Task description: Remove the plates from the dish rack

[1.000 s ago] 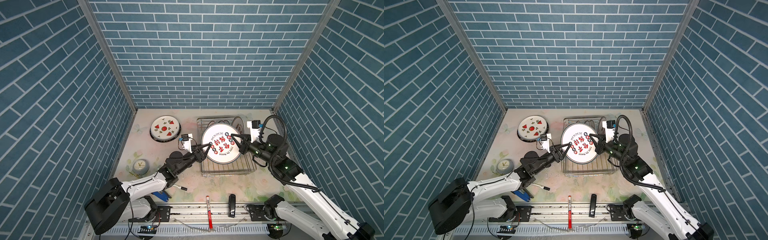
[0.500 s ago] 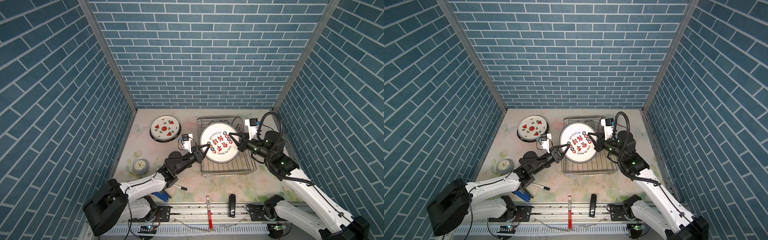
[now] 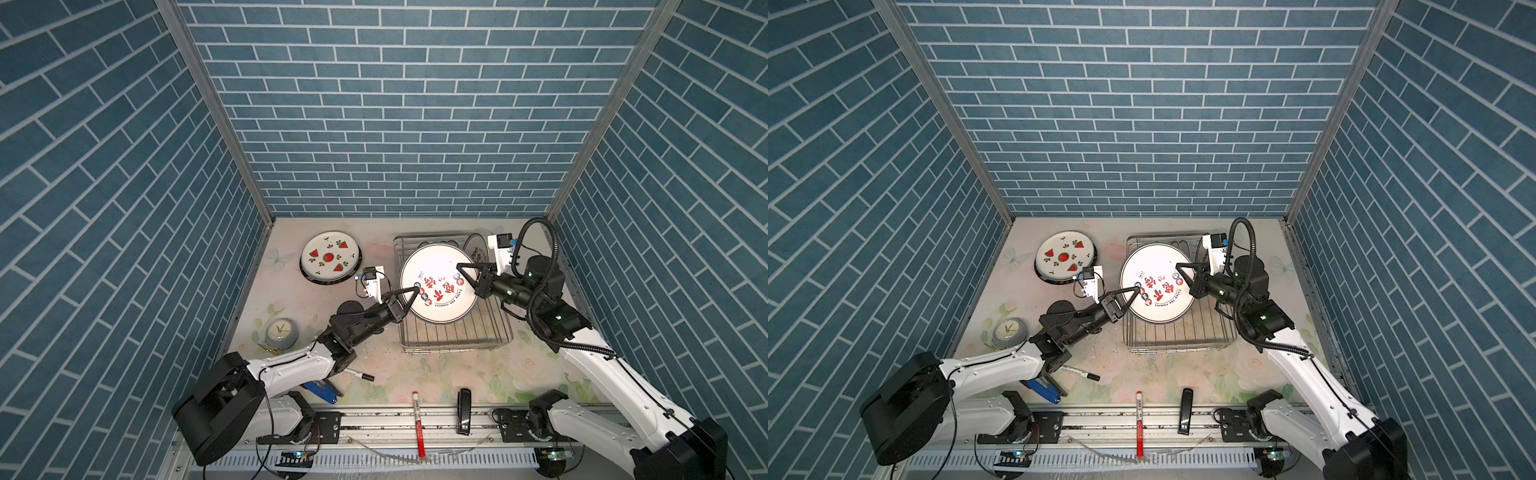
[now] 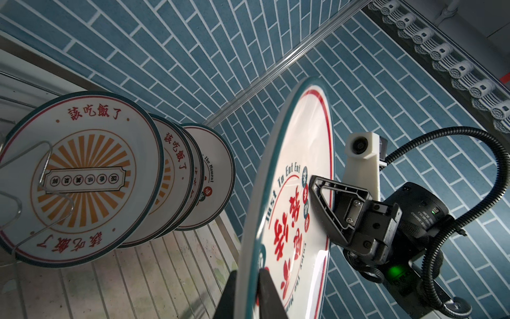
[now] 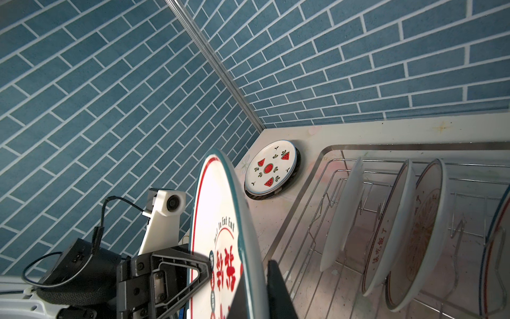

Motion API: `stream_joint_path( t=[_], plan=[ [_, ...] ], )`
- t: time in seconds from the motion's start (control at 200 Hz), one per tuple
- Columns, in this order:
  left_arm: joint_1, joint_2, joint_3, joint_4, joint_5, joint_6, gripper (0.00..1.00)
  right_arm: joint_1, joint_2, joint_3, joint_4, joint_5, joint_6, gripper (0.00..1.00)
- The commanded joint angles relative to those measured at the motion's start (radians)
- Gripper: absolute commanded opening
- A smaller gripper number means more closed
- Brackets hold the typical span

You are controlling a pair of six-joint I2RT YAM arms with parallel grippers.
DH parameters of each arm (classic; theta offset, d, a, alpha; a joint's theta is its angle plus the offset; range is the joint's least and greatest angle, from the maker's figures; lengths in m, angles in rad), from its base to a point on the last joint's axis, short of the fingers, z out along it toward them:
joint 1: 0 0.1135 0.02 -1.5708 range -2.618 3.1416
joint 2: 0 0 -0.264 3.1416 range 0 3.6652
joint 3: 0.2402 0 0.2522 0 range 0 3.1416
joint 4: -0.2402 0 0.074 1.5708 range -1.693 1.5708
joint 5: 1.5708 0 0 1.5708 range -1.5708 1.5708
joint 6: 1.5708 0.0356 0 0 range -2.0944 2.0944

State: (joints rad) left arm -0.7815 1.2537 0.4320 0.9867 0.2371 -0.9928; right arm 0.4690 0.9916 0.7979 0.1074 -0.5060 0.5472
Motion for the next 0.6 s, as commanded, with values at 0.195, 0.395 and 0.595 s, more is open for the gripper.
stream_joint_path(
  t=[0.195, 0.395, 0.595],
  plan=[
    [-0.032, -0.036, -0.004, -0.016, 0.046, 0.052, 0.00, 0.021, 0.013, 0.002, 0.049, -0.026, 0.017, 0.50],
    [-0.032, -0.015, -0.012, 0.070, 0.078, 0.051, 0.00, 0.020, 0.029, 0.007, 0.034, -0.082, 0.014, 0.90],
    [-0.007, -0.008, -0.016, 0.084, 0.070, 0.035, 0.00, 0.020, 0.014, -0.001, 0.011, -0.019, 0.009, 0.99]
  ],
)
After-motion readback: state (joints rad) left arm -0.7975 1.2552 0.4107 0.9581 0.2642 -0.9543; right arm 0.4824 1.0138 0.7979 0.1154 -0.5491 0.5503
